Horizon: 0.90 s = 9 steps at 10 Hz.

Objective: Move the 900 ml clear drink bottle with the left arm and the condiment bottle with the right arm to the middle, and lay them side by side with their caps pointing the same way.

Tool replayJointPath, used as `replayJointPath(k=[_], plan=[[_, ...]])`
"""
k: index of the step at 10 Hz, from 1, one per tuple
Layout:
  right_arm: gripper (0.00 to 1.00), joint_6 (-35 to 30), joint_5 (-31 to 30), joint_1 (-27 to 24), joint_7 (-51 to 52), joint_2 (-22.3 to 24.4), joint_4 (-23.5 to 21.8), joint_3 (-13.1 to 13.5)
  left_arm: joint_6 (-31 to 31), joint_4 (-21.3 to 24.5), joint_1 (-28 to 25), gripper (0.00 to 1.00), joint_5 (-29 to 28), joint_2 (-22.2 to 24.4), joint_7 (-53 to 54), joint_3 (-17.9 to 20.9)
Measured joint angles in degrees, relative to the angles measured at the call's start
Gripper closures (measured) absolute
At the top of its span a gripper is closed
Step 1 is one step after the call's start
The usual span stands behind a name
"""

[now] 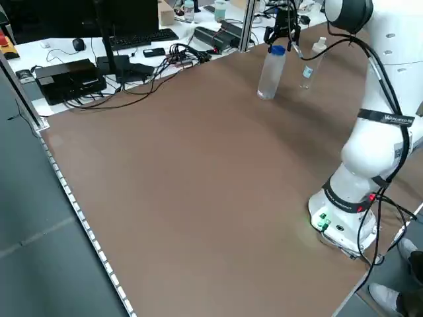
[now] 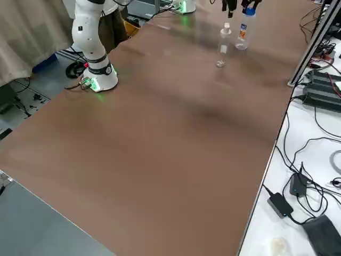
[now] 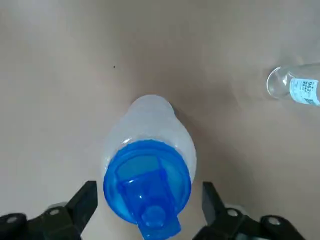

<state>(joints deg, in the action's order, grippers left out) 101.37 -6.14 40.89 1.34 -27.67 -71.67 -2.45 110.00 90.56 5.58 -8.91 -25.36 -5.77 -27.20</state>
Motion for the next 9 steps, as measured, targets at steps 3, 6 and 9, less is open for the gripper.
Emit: replayJointPath(k=[3, 6, 9], plan=[[0.04, 1.34, -0.06, -0.02, 12.80, -0.45, -0.34, 0.07, -0.13, 0.00, 0.02, 0.22, -1.34, 0.00, 0.00, 0.02], [0.04, 3.13, -0.07, -0.07, 23.41, -2.43, -0.45, 0.11, -1.97, -0.34, 0.10, 0.33, -1.73, 0.14, -0.06, 0.06], [0.04, 3.83, -0.09, 0.00, 34.95, -3.94, -0.55, 0.06, -2.06, -0.39, 0.13, 0.33, -1.74, 0.13, -1.66, 0.08]])
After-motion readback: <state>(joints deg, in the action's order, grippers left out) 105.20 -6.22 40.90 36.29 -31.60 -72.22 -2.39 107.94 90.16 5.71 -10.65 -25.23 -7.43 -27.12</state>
